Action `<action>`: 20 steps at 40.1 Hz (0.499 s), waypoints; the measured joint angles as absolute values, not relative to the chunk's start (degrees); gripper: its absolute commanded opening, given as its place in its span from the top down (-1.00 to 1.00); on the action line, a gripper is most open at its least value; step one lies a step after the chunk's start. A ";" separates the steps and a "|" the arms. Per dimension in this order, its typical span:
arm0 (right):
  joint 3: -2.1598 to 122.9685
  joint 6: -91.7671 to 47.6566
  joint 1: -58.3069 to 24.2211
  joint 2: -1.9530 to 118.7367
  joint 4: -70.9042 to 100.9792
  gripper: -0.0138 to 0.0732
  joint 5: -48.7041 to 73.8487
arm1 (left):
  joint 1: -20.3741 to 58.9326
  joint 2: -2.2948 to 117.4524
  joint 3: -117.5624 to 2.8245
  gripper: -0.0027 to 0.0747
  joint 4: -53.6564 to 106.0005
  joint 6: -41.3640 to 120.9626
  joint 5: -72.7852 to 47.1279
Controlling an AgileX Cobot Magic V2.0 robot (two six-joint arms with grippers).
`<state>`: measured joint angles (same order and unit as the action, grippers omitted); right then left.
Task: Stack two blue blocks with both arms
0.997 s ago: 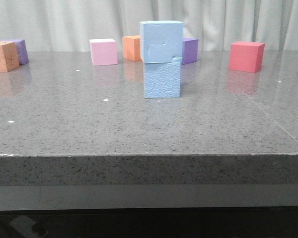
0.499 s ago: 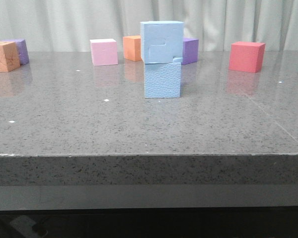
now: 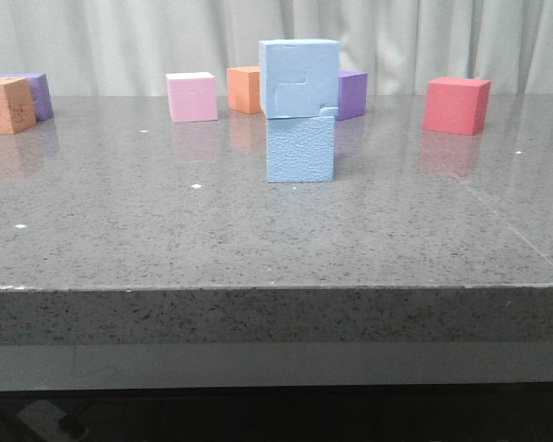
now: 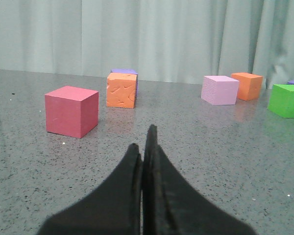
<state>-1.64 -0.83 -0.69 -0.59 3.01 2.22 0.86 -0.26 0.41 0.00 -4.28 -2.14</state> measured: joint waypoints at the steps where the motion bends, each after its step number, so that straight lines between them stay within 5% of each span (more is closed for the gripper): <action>1: -1.64 0.00 -0.69 -0.59 1.93 0.96 2.22 | 0.86 -0.26 0.41 0.98 0.00 -4.28 -2.14; 20: -1.64 5.36 -0.69 -0.59 0.45 0.96 -0.78 | 0.86 -0.26 0.41 0.98 0.00 -4.28 -2.14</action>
<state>-1.64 5.36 -0.69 -0.59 0.45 -0.78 0.86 -0.26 0.41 0.00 -4.28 -2.14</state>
